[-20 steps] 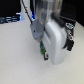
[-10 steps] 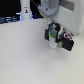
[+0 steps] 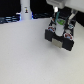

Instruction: Open the kcup holder, insert the kcup into the holder, and close the kcup holder

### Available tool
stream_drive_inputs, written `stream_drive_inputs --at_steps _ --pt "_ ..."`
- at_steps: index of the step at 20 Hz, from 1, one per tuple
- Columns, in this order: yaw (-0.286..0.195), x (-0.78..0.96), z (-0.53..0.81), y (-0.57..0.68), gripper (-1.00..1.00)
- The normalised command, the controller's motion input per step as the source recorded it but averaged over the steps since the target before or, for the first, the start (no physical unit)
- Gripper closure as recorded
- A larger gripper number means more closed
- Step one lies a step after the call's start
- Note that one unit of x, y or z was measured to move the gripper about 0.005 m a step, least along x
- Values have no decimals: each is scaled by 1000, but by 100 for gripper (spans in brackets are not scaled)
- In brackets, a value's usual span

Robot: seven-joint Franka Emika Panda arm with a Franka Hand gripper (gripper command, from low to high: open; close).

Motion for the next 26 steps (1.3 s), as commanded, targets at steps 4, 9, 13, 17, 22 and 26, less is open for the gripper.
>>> stream_drive_inputs --at_steps 4,9,13,17,22,26 --pt "128 -360 188 382 100" --pt "116 -373 70 382 100" --pt "111 -411 -35 373 100" --pt "109 -414 -66 329 100" --pt "104 -371 -144 189 100" --pt "85 -249 -226 75 100"
